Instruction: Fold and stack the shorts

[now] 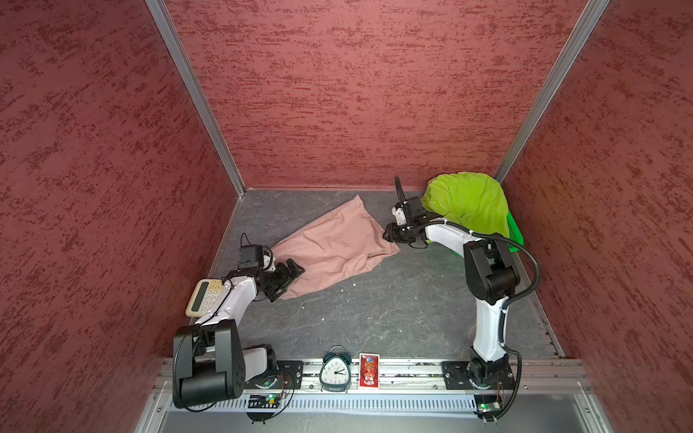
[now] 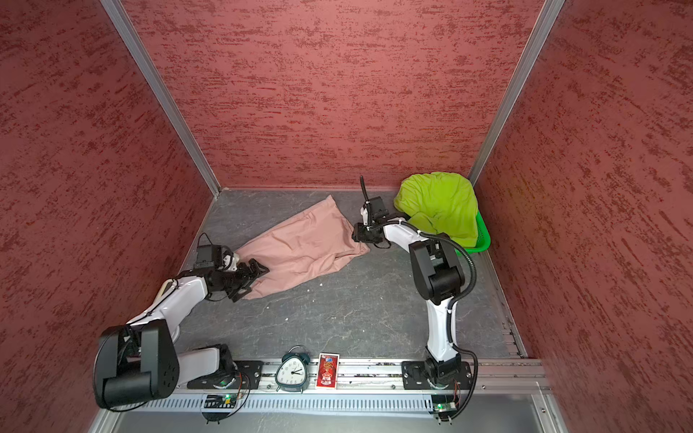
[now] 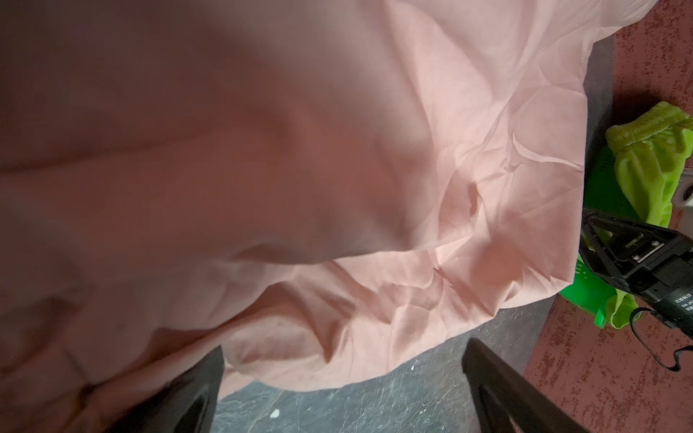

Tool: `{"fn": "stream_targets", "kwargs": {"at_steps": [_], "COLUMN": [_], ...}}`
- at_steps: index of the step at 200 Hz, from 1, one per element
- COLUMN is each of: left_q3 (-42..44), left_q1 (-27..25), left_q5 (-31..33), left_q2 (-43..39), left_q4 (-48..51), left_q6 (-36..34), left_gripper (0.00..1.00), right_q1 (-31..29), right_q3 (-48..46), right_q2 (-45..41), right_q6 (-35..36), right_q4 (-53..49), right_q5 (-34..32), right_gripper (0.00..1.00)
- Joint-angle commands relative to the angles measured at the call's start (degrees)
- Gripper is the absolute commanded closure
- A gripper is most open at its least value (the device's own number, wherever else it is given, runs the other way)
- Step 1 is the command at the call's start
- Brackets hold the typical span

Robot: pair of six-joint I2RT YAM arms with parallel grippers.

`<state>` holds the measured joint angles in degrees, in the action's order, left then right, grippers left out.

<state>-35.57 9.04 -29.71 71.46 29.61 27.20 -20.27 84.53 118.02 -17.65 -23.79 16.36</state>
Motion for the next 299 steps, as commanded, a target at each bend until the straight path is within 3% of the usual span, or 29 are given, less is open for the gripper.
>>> {"fn": "stream_targets", "kwargs": {"at_steps": [1,27,46,104,138,163,198,210,219,230,243,299], "left_q3": [0.51,0.26,0.18,0.6,0.76,1.2,1.57,1.65,1.58,1.42,1.53,1.68], "left_q1": [-0.07,-0.11,-0.12,-0.15,0.01,0.01,0.01,0.0,0.01,0.01,-0.08,-0.01], "left_q5": [-0.23,-0.56,-0.43,-0.06,0.17,0.22,0.05,-0.2,-0.2,-0.23,-0.42,-0.34], "left_q2": [-0.58,-1.32,-1.41,-0.89,-0.73,-0.53,-0.1,0.24,0.5,0.83,0.94,0.7], "left_q4": [0.87,0.63,0.76,0.21,0.15,-0.07,-0.77,-1.11,-1.3,-1.3,-1.3,-1.15], "left_q6": [-0.57,-0.22,-0.28,-0.44,-0.74,-0.79,-0.64,-0.56,-0.65,-0.75,-0.76,-0.92], "left_gripper": [0.01,0.01,0.01,0.01,0.01,0.0,0.01,0.01,0.01,0.01,0.01,0.01], "right_q1": [-0.73,-0.97,-1.17,-2.13,-2.1,-2.05,-2.04,-2.0,-2.07,-2.05,-2.09,-2.12], "right_q3": [1.86,1.67,1.51,2.38,5.06,6.7,7.22,7.23,7.04,6.63,6.07,5.19], "right_q2": [1.6,1.4,1.23,0.55,-0.42,-1.18,-1.15,-0.88,-0.74,-0.6,-0.56,0.69], "right_q6": [-0.63,-0.68,-0.85,-0.51,1.87,3.72,4.42,4.62,4.49,4.23,3.55,1.92], "right_q4": [0.22,-0.14,0.4,-1.57,-7.32,-10.5,-11.52,-11.57,-11.15,-10.39,-9.39,-6.64], "right_q5": [0.48,-0.01,0.13,-3.02,-9.55,-14.37,-14.38,-13.87,-13.55,-12.66,-11.34,-8.83], "right_gripper": [0.45,0.46,0.52,1.0,1.0,0.92,0.9,0.77,0.54,0.48,0.48,0.66]}}
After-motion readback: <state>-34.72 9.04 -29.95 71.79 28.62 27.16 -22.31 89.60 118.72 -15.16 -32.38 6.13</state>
